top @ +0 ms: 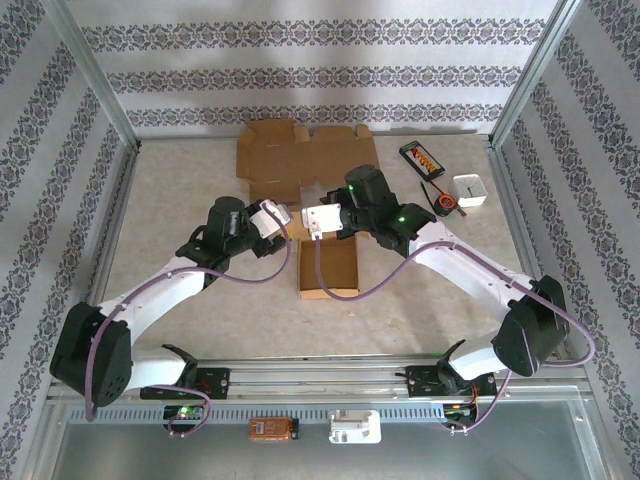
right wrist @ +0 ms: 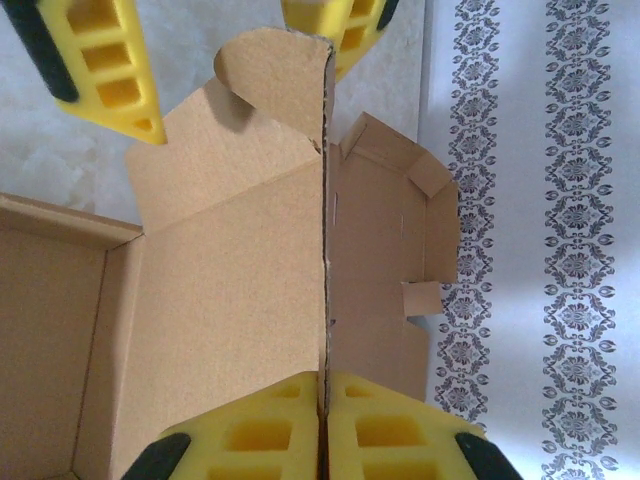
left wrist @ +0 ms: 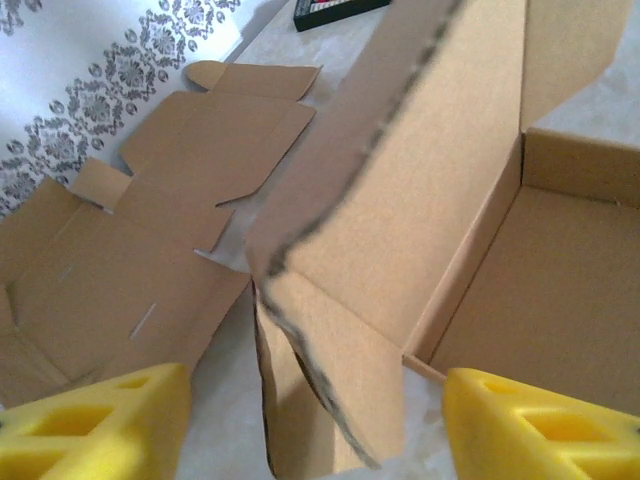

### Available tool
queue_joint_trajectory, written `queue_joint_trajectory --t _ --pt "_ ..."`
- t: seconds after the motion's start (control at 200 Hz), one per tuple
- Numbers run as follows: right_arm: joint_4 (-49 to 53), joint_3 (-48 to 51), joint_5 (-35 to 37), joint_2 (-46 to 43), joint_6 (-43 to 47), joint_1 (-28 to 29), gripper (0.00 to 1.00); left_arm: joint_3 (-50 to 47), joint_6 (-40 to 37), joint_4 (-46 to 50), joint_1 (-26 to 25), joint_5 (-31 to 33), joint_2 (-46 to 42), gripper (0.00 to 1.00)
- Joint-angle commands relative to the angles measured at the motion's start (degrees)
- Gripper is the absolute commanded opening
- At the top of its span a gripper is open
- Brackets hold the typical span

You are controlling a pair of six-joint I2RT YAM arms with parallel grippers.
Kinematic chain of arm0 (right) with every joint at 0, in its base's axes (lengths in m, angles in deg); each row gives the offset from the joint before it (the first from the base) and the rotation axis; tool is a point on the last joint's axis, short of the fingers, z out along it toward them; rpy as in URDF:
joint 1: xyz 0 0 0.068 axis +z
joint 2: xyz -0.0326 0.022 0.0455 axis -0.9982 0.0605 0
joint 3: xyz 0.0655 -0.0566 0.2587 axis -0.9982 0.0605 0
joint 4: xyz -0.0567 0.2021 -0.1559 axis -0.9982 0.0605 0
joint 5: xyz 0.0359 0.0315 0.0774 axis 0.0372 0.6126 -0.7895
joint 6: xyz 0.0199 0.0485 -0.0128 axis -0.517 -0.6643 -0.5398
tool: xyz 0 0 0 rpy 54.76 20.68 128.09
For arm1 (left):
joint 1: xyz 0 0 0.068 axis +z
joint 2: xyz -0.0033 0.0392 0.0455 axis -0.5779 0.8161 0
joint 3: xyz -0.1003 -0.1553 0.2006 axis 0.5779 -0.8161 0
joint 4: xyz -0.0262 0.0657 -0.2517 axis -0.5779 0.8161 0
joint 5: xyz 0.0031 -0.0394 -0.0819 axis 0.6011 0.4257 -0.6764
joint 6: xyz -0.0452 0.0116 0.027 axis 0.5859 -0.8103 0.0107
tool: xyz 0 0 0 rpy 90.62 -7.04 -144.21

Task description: Fold the paper box

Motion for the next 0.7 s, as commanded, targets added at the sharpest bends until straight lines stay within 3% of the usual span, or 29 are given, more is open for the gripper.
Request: queue_joint_trajectory --t 0.0,0.175,0.3,0.4,0.43,0.535,0.695 --pt "-0.34 1.04 0.81 -0.94 1.04 0.87 0.1 0.33 0.05 -4.89 -0.79 -0.47 1.27 0.54" --pt "-1.12 1.64 0.89 -0.96 0.46 1.13 0.12 1.37 3.6 -3.91 -0.86 0.01 3.05 0.28" --pt "-2.0 2.1 1.4 -0.8 -0.38 1.33 0.15 2.29 5.17 -2.63 -0.81 0.21 3.37 0.18" --pt "-3.29 2.19 3.09 -1.23 -3.93 1.65 0.27 2.83 6.71 -2.11 -0.86 1.31 3.25 0.11" --pt "-3.63 2.16 3.44 -1.44 -6.04 1.6 0.35 3.14 7.04 -1.8 -0.87 1.75 3.13 0.11" --pt "-3.36 1.91 4.84 -3.15 -15.88 2.23 0.55 3.96 7.92 -0.51 -0.88 3.06 3.09 0.1" --pt "-3.44 3.84 13.6 -5.86 -33.73 2.18 0.78 4.56 8.55 0.02 -1.03 4.12 3.23 0.1"
